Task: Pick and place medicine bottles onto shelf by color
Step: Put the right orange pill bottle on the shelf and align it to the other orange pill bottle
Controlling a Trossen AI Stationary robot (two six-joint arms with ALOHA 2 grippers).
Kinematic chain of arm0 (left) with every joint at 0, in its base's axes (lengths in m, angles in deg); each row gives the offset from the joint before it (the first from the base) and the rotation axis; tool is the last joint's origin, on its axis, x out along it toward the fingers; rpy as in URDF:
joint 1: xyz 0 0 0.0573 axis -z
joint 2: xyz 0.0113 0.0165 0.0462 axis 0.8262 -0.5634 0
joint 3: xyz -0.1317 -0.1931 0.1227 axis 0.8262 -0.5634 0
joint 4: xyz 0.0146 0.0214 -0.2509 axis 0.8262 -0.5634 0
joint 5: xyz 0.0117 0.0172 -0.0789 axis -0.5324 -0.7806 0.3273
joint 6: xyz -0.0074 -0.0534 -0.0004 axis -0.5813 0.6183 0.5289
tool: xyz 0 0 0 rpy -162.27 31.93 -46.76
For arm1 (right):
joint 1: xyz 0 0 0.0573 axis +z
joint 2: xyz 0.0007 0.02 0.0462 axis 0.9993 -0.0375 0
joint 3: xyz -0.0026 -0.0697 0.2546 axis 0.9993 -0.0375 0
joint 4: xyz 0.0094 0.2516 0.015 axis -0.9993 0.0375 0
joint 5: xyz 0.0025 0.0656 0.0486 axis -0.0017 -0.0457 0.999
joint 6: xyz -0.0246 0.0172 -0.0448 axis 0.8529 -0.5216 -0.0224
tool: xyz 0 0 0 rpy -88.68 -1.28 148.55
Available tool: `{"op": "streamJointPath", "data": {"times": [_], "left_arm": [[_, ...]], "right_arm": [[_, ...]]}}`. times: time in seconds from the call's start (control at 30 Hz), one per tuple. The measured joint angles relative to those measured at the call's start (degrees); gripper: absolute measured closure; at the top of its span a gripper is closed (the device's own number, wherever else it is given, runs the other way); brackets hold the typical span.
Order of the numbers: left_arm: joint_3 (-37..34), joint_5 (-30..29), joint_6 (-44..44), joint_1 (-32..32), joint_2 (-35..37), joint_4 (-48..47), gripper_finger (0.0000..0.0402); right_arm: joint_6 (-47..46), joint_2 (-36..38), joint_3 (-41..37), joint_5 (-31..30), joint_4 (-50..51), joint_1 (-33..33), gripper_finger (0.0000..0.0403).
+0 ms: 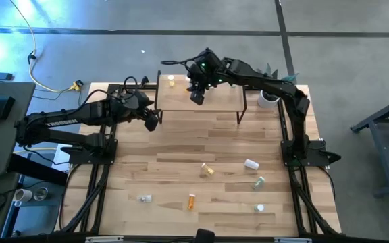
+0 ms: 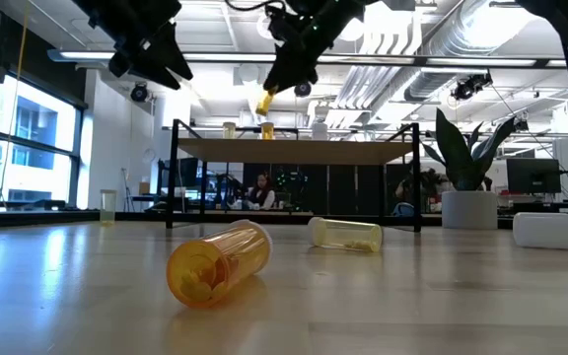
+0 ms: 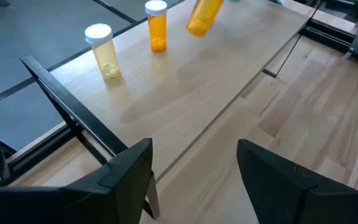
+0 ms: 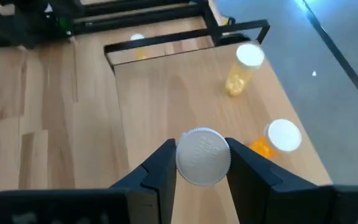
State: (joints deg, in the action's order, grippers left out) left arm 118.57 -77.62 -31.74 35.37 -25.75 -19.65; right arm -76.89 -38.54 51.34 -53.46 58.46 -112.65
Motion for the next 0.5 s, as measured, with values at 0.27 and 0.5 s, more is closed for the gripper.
{"op": "streamJointPath", "data": {"times": [0.27,0.5], "left_arm": [[0.00,0.01,0.02,0.00,-0.02,-2.78,0.0179],[0.00,0.34,0.15,0.09,-0.03,-2.78,0.0179]], "right_arm": [[2.71,-1.56,0.09,-0.12,1.79,0.00,0.0295],[5.66,-2.81,0.09,-0.69,2.60,0.00,0.0295]]}}
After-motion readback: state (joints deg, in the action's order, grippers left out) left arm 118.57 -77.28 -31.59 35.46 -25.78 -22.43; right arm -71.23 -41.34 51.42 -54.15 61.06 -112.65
